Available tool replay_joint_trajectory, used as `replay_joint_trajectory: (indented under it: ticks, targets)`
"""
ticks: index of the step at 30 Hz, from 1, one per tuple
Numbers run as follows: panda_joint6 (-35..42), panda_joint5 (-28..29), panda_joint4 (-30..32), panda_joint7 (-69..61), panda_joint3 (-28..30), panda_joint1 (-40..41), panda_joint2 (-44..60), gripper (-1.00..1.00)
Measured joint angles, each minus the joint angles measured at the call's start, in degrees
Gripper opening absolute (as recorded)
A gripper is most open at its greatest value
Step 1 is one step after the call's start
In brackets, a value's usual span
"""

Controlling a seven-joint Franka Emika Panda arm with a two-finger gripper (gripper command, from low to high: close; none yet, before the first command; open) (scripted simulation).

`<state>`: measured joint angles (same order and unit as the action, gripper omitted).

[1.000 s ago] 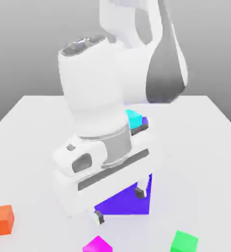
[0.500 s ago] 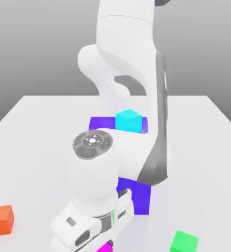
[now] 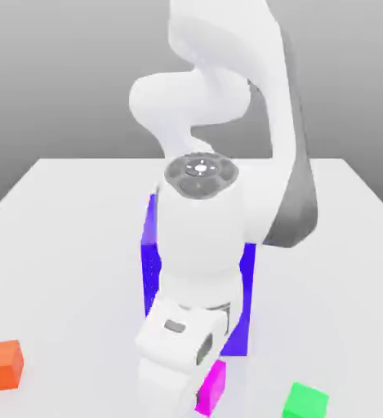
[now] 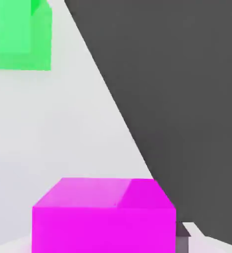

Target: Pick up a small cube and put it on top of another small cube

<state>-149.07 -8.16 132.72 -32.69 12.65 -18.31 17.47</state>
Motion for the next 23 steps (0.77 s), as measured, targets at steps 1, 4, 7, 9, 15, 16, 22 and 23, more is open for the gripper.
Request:
replay_joint_trajectory:
  ticks: [1,4,7,9,15,16,22,23]
  targets:
    - [0.41,0.76,-0.09,-2.69,-0.91,-0.31,-0.43,-1.0]
    - [1.64,2.95,-0.34,-10.82,-3.66,-1.24,-1.69,-1.0]
    - [2.8,4.95,-0.59,-19.05,-6.33,-2.25,-2.91,-1.0]
    - [2.91,6.0,-0.77,-23.85,-7.95,-2.78,-3.06,-1.0]
    - [-3.32,5.58,-1.22,-26.17,-9.25,-2.42,3.55,1.0]
    - [-3.32,5.58,-1.22,-26.17,-9.25,-2.42,3.55,1.0]
    - [-1.01,5.97,-1.09,-26.03,-9.09,-2.6,0.92,1.0]
    - [0.74,6.21,-0.98,-25.86,-8.98,-2.66,-0.93,1.0]
